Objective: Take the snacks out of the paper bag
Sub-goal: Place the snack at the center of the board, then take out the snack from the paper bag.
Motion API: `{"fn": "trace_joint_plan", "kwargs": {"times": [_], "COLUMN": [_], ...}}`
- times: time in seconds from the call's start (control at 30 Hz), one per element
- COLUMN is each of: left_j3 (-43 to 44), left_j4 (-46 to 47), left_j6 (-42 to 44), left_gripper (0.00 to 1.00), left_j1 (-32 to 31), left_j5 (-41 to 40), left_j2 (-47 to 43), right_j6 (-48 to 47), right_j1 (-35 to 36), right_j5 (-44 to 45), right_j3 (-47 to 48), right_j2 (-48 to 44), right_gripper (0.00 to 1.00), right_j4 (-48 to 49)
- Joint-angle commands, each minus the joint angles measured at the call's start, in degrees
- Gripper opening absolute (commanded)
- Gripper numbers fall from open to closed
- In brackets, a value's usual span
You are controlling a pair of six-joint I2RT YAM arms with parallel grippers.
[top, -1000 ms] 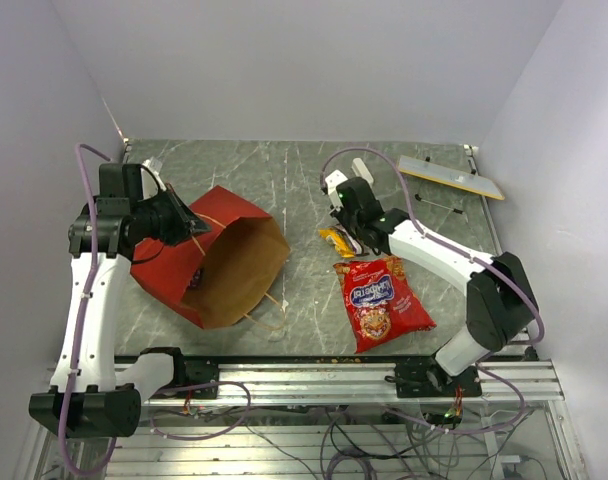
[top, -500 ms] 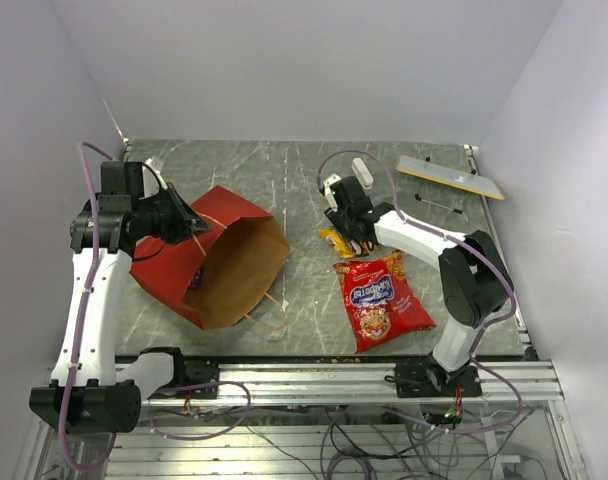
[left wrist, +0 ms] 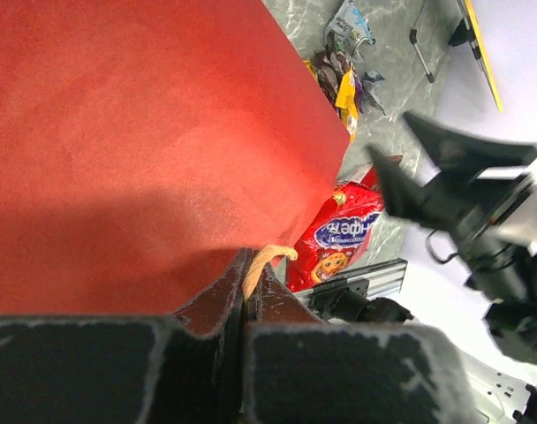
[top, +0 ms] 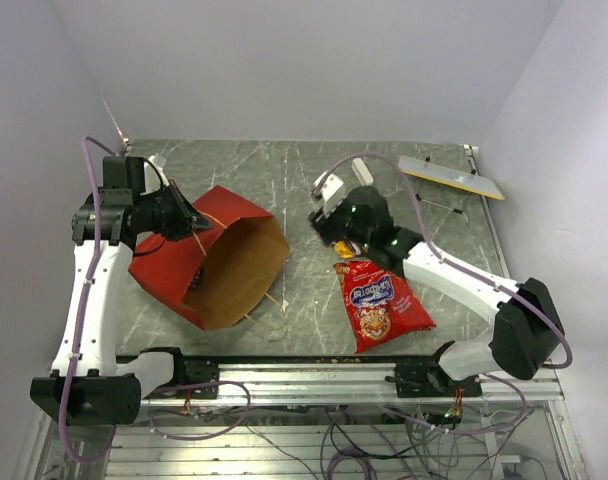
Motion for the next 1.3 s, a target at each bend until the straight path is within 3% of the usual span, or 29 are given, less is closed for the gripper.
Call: {"fn": "trace_joint_plan", "kwargs": {"times": [0.0, 0.2, 0.53, 0.77, 1.1, 1.27], "left_j3": [2.5, 2.6, 6.4, 5.7, 6.9, 5.6], "left_j4": [-1.1, -1.6, -3.8, -3.6, -3.2, -1.4], "left_j6": [2.0, 1.5, 1.2, 0.3, -0.5, -1.4], "left_gripper": [0.07, 0.07, 0.07, 0.07, 0.07, 0.07], "left_j1": [-0.2, -0.1, -0.2, -0.2, -0.2, -0.2], "left_j5": [0.1, 0.3, 1.7, 3.6, 7.3, 9.7], "left_j2": [0.9, 1.7, 3.1, 3.6, 4.6, 4.3], "right_j6": [0.8, 4.4, -0.4, 2.7, 4.5, 3.2], "right_j1": [9.3, 19.2, 22.9, 23.6, 25.3, 26.0], "right_j5": [-16.8, -22.4, -22.4, -23.5, -22.6, -21.3], "right_j3": [-7.9, -10.3, 3.8, 12.6, 23.3, 29.6], "right_j2": [-0.7, 8.9, 31.2, 44.0, 55.6, 60.0], "right_gripper": [0.55, 0.55, 0.57, 0.8, 0.88, 0.88], "right_j4": [19.0, 40.5, 52.3, 58.7, 57.0, 50.7]}}
